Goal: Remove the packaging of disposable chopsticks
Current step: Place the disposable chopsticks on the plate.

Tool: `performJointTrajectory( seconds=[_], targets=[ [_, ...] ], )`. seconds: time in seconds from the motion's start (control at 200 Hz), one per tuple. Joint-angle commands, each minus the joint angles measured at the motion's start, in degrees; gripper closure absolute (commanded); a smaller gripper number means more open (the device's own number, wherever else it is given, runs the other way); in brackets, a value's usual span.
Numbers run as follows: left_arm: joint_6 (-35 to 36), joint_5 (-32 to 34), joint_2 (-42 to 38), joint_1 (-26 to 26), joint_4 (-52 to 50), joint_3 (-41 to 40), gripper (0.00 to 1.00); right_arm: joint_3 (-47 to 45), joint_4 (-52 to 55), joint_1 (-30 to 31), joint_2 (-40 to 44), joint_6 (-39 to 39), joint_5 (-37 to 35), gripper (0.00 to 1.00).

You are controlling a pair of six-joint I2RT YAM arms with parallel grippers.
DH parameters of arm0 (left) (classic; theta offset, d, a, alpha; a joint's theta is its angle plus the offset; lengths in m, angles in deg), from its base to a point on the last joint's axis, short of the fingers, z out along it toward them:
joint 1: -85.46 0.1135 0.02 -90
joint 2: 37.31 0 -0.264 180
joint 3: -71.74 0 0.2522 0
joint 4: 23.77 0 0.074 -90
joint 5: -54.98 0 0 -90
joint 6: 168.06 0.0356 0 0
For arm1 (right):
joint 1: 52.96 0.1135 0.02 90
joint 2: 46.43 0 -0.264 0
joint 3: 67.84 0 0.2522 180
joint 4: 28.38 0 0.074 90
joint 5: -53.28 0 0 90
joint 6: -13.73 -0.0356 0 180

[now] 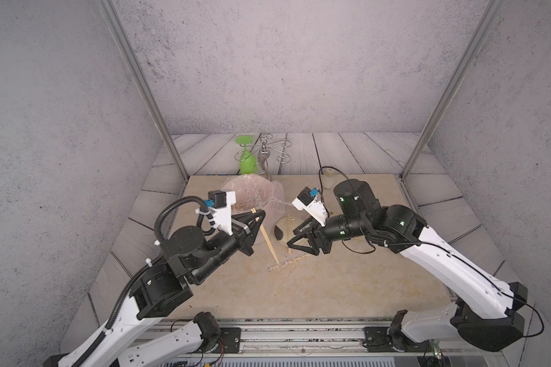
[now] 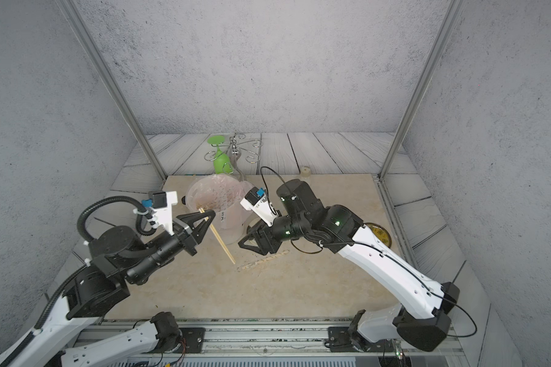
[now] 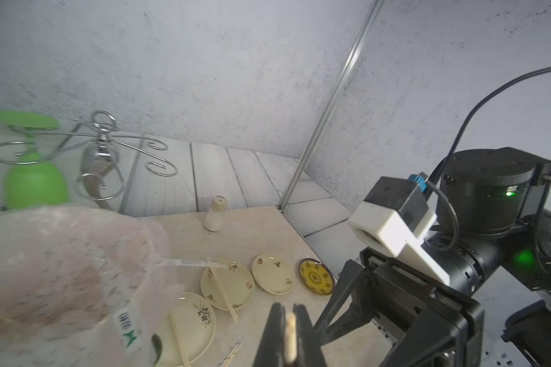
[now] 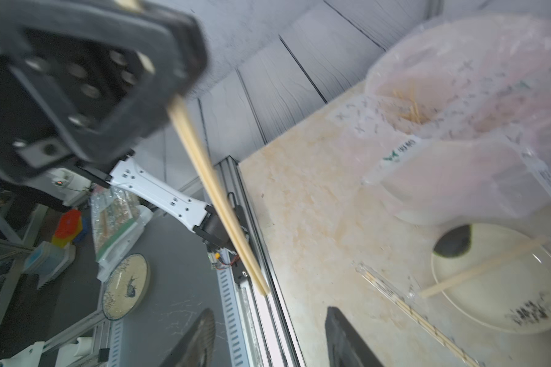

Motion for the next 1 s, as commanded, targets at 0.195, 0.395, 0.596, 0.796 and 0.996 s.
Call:
performJointTrajectory(
  seconds=[0.195, 0.395, 0.596, 0.796, 0.996],
  targets=[
    [-6.66, -16.28, 6.0, 0.29, 14.48, 1.63, 1.0, -5.42, -10.32, 0.3, 4.9, 2.48, 4.67, 0.48],
    [-7.37, -17.15, 6.43, 0.24, 15.42, 1.95, 1.0, -6.85, -10.35, 0.25, 6.44, 3.54, 4.03, 0.65],
    [-4.7, -13.82, 5.24, 0.26, 13.42, 1.79, 1.0, -7.74, -12.04, 0.24, 6.42, 2.03, 6.64, 0.9],
    [-1.07, -11.52, 5.01, 0.26, 12.06, 1.58, 1.0, -7.23, -11.05, 0.25, 5.34, -1.74, 6.86, 1.0],
    [0.85, -4.83, 4.27, 0.24, 10.5, 1.93, 0.42, -9.23, -11.35, 0.12, 5.25, -6.96, 7.25, 1.0]
  ],
)
